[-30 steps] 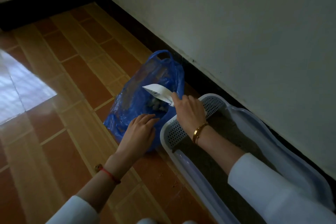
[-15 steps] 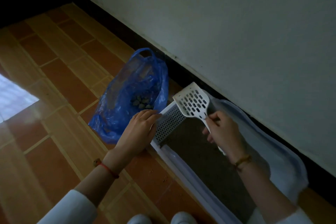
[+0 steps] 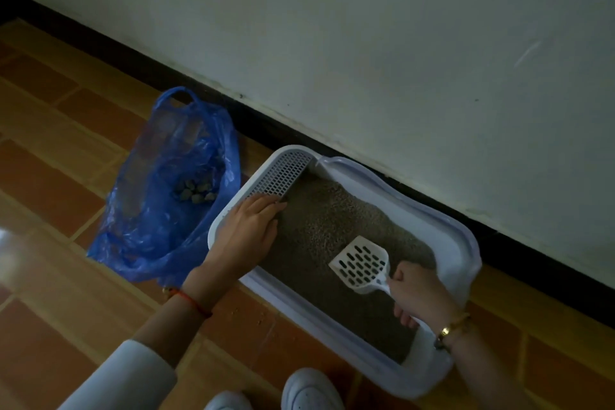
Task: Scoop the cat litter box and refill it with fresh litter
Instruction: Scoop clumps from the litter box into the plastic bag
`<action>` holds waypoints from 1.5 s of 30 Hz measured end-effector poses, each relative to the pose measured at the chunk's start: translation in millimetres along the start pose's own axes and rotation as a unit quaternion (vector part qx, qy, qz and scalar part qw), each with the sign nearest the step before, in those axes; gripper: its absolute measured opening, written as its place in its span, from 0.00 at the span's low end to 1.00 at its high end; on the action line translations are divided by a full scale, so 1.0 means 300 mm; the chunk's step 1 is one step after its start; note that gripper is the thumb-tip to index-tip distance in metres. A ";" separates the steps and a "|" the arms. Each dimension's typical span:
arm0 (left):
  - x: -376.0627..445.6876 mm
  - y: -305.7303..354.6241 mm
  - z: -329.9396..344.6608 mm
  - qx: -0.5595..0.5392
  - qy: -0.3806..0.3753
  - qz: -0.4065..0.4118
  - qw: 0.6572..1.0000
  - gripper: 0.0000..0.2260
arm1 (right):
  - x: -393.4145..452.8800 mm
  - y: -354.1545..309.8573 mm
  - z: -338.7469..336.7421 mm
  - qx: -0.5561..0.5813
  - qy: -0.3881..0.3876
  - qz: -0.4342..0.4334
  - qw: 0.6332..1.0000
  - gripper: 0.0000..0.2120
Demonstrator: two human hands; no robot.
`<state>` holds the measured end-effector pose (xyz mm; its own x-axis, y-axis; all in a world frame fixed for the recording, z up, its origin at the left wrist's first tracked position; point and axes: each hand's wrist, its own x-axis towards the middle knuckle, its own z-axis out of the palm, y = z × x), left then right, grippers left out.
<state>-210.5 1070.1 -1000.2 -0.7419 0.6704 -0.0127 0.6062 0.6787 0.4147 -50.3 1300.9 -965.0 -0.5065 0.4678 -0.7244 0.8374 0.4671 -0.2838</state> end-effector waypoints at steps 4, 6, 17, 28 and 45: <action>-0.001 0.004 0.006 0.003 0.011 -0.004 1.000 0.19 | 0.025 -0.010 0.032 0.022 0.018 -0.013 1.000 0.08; -0.007 0.000 -0.001 0.004 0.019 -0.012 1.000 0.22 | 0.045 -0.014 0.049 0.047 0.025 -0.017 0.998 0.07; -0.035 -0.035 -0.007 0.003 0.041 -0.032 0.999 0.16 | 0.112 -0.079 0.122 0.239 0.027 -0.044 0.970 0.07; -0.035 -0.037 -0.011 0.001 0.053 -0.022 0.998 0.16 | 0.076 -0.040 0.124 0.252 0.060 -0.102 0.960 0.05; -0.042 -0.043 -0.025 -0.005 0.054 -0.015 0.998 0.17 | 0.068 -0.081 0.083 0.235 0.059 -0.112 0.964 0.06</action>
<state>-211.1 1050.6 -998.6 -0.7866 0.6132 0.0721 0.5806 0.6950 0.4241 -75.8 1280.4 -988.7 -0.6822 0.4900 -0.5427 0.6905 0.1878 -0.6985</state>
